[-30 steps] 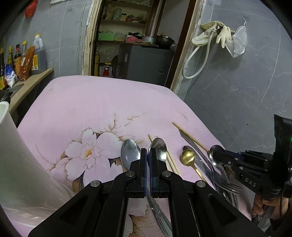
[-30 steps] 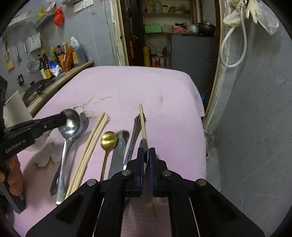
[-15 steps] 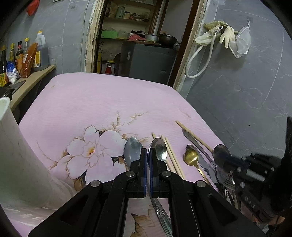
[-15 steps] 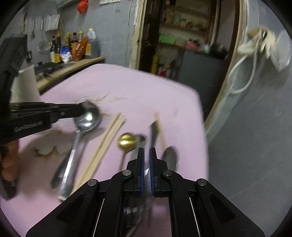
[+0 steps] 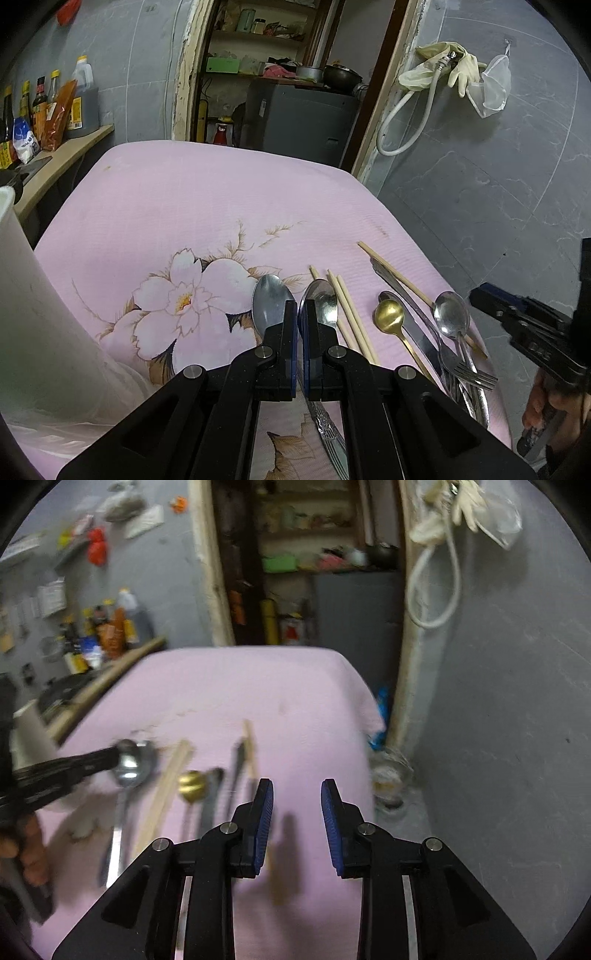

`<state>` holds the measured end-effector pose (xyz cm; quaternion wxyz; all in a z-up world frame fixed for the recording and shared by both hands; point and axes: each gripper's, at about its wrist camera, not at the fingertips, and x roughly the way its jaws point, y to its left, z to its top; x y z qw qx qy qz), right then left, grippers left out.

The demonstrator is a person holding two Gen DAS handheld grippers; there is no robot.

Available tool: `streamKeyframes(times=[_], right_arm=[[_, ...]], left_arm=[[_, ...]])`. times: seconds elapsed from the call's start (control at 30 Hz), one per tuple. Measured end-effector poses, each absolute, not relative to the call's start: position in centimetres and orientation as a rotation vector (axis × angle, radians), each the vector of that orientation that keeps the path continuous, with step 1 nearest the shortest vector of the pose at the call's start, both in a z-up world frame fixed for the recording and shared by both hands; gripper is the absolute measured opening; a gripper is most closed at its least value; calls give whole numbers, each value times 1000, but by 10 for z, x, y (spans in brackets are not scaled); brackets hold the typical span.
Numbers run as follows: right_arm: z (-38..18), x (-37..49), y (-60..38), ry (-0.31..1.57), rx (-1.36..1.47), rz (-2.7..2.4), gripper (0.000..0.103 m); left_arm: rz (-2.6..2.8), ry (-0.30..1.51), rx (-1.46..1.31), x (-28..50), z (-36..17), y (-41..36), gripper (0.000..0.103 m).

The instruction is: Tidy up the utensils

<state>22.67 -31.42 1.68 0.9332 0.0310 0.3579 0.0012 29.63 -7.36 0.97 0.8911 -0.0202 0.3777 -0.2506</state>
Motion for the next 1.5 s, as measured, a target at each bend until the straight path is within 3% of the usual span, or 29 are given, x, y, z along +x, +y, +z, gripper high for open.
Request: streamKeyframes(times=[1.23, 1.5], right_arm=[[-1, 250, -230, 889, -77, 378, 25], [0, 252, -230, 915, -53, 333, 30]], left_arm=[[-509, 795, -62, 295, 13, -73, 0], [-509, 796, -63, 297, 15, -74, 0]])
